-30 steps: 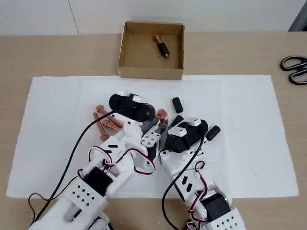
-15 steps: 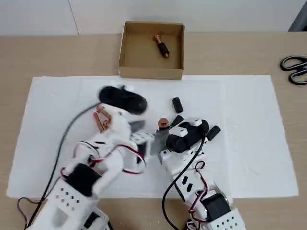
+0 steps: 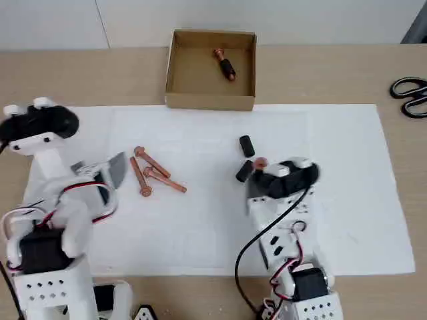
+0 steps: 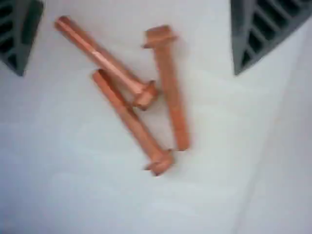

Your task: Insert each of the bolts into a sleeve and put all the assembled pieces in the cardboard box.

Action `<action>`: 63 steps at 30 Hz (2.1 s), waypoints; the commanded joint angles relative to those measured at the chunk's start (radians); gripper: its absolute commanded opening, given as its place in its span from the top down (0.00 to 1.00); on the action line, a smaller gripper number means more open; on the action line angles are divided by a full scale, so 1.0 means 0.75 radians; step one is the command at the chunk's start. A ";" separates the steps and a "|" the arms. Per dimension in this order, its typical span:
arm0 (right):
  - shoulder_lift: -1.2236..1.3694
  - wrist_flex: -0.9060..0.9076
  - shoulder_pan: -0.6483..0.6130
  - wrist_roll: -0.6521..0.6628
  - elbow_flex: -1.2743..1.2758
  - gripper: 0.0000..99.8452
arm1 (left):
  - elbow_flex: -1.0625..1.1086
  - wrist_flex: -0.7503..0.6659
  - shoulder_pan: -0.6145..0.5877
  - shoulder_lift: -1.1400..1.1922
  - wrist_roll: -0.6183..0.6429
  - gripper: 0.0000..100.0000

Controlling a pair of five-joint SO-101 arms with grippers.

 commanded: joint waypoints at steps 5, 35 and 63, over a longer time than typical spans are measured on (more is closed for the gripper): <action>0.064 0.011 0.128 0.037 -0.532 1.00 | -0.046 0.043 -0.127 -0.025 -0.125 0.74; 3.565 -0.294 0.054 0.074 -3.635 1.00 | 0.048 0.051 -0.127 -0.025 -0.125 0.74; 4.322 -0.279 0.081 0.080 -4.284 0.98 | 0.054 0.053 -0.127 -0.025 -0.127 0.74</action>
